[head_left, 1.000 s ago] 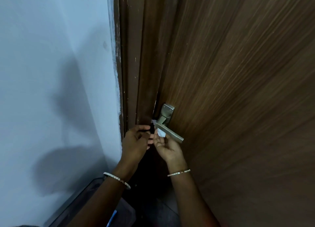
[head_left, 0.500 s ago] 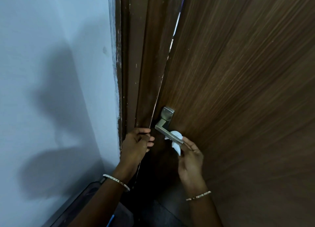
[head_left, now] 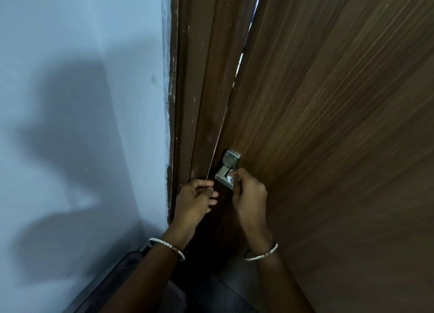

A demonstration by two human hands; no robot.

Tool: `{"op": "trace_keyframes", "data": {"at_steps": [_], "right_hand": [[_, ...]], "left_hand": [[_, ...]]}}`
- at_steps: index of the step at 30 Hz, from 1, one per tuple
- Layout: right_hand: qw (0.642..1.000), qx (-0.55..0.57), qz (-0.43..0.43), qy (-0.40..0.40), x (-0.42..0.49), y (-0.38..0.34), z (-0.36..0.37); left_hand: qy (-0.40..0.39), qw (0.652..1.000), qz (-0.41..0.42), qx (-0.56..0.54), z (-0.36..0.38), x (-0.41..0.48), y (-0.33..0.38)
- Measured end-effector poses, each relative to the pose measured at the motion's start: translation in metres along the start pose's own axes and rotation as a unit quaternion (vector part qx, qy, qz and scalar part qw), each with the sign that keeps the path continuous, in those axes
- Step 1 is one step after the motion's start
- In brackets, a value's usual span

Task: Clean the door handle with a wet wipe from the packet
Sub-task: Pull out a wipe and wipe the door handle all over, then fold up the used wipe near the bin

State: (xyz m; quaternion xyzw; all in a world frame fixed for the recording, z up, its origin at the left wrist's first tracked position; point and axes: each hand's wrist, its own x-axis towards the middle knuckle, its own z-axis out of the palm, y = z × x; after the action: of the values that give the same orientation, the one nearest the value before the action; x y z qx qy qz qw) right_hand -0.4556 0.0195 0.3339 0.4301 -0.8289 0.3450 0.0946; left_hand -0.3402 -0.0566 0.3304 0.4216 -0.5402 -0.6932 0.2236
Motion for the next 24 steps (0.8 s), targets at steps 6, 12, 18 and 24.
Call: {"op": "trace_keyframes", "data": {"at_steps": [6,12,18,24], "right_hand": [[0.994,0.057,0.034,0.092,-0.023,0.003,-0.018],[0.917,0.344,0.172,0.108,-0.062,-0.023,-0.039],[0.8,0.543,0.254,0.001,-0.125,-0.061,-0.058],[0.774,0.587,0.23,-0.056,-0.199,-0.105,-0.076]], "left_hand": [[0.021,1.0,0.006,-0.005,-0.013,-0.017,-0.003],[0.044,0.998,0.032,-0.008,-0.024,-0.06,-0.006],[0.052,0.995,0.086,0.004,-0.043,-0.137,-0.014],[0.066,0.992,0.109,-0.022,-0.074,-0.227,-0.046]]}}
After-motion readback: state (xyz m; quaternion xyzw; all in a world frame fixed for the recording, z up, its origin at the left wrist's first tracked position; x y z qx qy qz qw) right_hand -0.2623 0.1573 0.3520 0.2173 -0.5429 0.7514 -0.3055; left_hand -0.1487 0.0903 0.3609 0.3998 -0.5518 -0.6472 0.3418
